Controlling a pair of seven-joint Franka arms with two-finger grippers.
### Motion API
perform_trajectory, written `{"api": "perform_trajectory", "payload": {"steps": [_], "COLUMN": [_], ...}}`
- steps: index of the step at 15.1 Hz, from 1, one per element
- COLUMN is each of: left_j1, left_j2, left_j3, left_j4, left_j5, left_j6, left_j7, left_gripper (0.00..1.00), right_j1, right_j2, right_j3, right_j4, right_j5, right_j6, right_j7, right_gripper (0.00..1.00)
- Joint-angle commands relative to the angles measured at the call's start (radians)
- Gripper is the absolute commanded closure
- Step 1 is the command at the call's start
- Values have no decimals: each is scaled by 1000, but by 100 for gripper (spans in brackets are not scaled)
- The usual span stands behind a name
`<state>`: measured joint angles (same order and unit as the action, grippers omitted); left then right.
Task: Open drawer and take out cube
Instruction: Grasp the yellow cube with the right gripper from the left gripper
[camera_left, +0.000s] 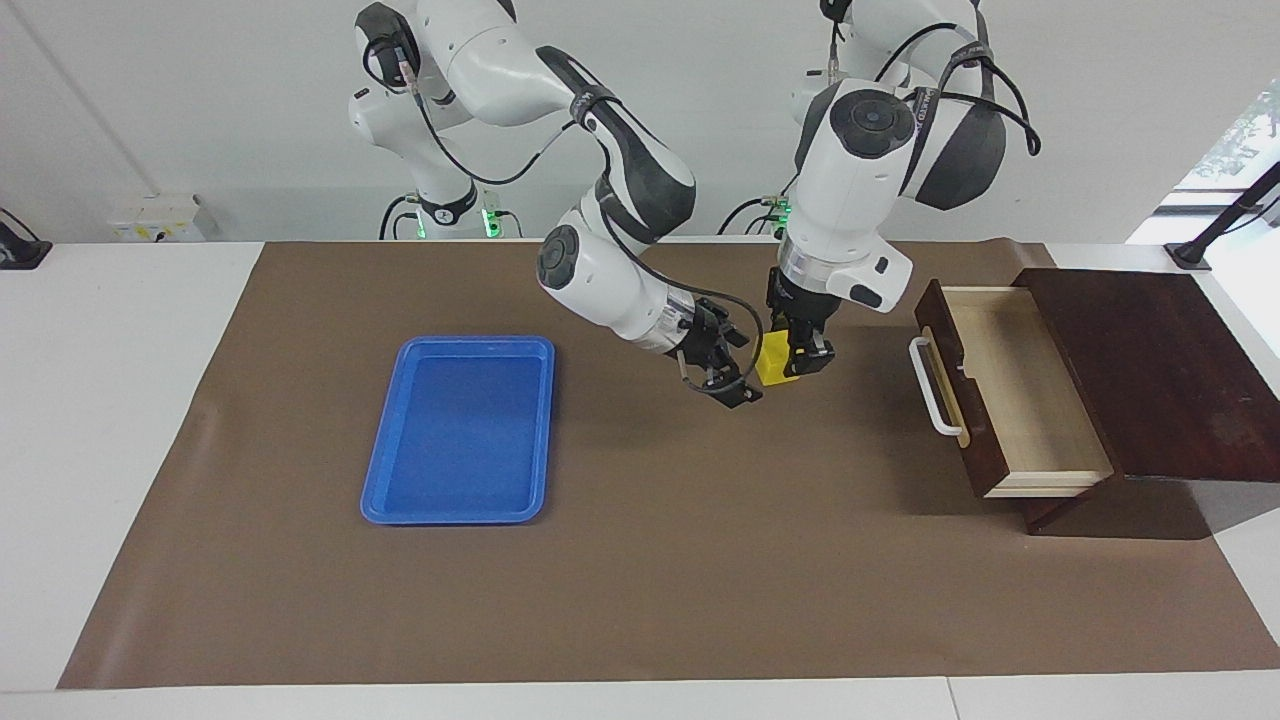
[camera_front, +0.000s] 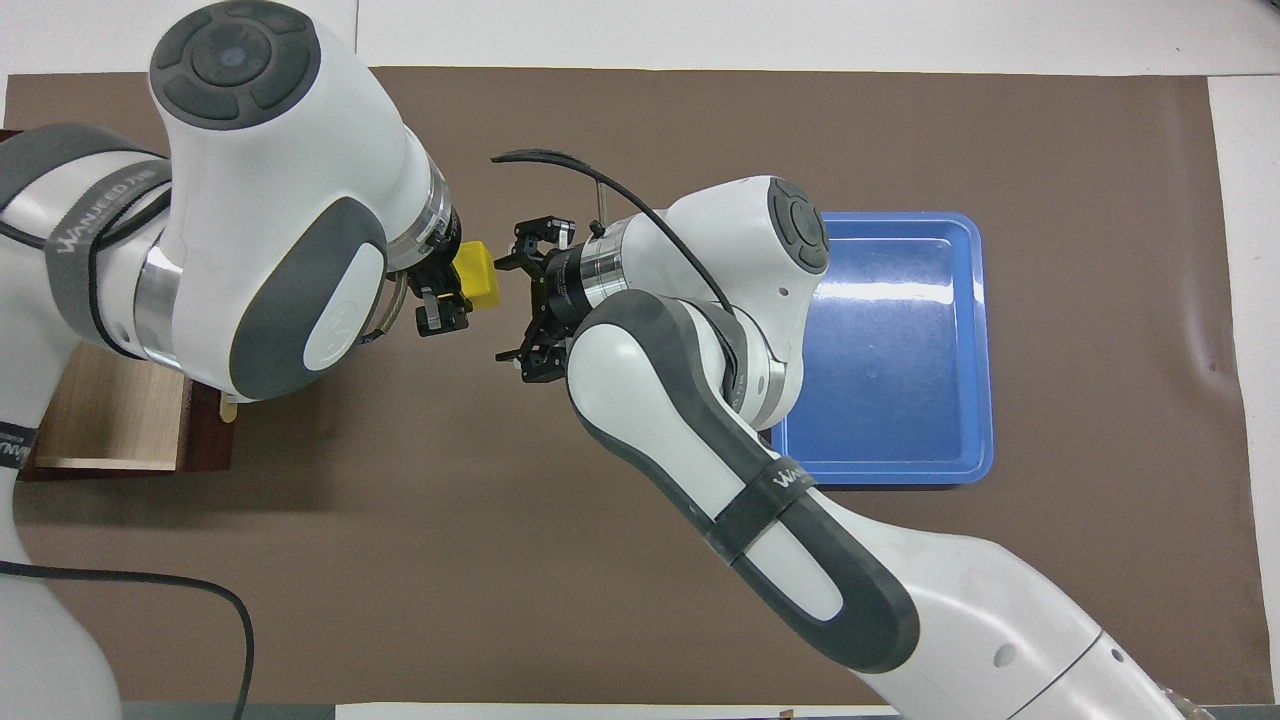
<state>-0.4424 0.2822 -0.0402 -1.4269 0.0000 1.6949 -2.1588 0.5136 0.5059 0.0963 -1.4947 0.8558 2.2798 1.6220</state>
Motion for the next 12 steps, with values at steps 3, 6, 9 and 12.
{"api": "perform_trajectory", "payload": {"steps": [3,6,9,12], "left_j1": [-22,-24,-25,-27], "left_j2": [-3,-5,-5,-8], "left_j3": [14,14,14,14], "left_j4": [-32,-32,-38,-47], "left_j5": [-15,-15,-15,-15], "left_j6": [35,37,40,48], "left_j7": [-13,-13,-13,-13], "left_gripper": [100,100,100,100], "right_j1": [-12,-6,-3,-1], "right_j2": [43,42,42,42], "right_j3": [0,-1,-1,-1], "right_j4": [96,96,96,97], "right_j5": [-38,-38,-43,-50], "right_j6": [-54,-57,-56,-57], "right_j7": [70,78,81,84], "right_gripper": [0,0,0,0]}}
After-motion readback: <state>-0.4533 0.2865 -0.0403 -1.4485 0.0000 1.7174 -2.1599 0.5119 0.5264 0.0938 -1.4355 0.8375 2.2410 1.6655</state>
